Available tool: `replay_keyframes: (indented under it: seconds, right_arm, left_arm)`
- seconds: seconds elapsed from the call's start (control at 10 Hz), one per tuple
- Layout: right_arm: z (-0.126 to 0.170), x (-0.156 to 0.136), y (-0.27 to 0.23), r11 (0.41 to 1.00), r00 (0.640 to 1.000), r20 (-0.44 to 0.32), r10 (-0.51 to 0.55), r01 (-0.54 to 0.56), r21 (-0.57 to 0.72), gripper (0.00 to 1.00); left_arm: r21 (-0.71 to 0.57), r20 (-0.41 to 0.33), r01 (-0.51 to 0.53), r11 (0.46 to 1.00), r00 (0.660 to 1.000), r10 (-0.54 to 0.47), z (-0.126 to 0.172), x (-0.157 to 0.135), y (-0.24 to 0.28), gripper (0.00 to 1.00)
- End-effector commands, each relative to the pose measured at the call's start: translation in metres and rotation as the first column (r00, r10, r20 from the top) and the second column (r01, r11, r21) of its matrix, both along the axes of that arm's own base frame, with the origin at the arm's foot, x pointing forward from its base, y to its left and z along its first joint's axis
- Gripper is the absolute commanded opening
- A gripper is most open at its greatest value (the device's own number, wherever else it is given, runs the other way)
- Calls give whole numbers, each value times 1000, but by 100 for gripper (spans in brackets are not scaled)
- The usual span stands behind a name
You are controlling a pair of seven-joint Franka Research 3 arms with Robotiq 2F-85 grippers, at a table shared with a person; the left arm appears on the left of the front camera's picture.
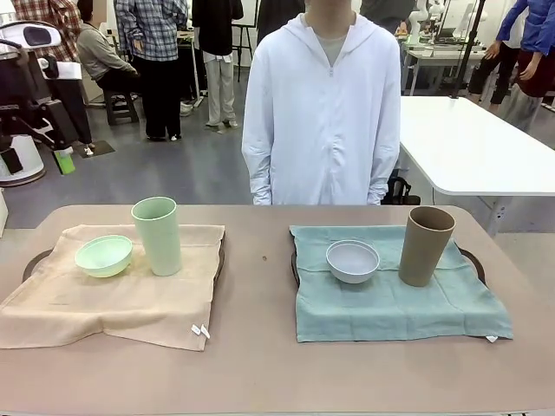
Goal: Set up a tray with a mat and arrange the tableware.
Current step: Place the Picnic Bowl and Reusable plastic cup back onto the Handle tray in front of the human's position.
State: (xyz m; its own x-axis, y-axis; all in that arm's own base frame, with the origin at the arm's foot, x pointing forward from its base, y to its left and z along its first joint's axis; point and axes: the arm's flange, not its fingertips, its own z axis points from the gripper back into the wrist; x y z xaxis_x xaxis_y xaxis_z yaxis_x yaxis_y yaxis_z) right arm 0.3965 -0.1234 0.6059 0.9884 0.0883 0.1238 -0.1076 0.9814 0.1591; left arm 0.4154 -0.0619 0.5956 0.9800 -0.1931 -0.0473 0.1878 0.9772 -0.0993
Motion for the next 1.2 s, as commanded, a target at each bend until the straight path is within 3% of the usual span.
replay_keyframes:
  seconds: [0.0, 0.2, 0.4, 0.6, 0.8, 1.1]
  right_arm:
    - [0, 0, -1, 1000, 1000, 1, -1, 1, -1, 100]
    - [-9, -46, -25, 993, 999, -2, 49, -49, 104, 100]
    - [-20, -97, -39, 984, 999, 22, 30, -33, 173, 100]
    - [-27, -104, -59, 958, 1000, 9, 14, -16, 286, 100]
    - [-30, -83, -120, 843, 997, -5, -79, 69, 534, 100]
    - [-40, -74, -216, 658, 981, -63, -184, 170, 734, 100]
  left_arm:
    - [-4, 2, -9, 1000, 1000, 9, 1, -3, 5, 100]
    - [-115, -19, 45, 992, 999, -48, -11, -41, 32, 100]
    - [-186, -34, 119, 975, 991, -127, -20, -87, 52, 100]
    - [-320, -8, 130, 939, 990, -139, -16, -94, 83, 100]
    - [-561, 89, 108, 821, 994, -69, -22, -82, 141, 100]
    - [-731, 40, 13, 682, 999, 24, -35, -70, 239, 100]
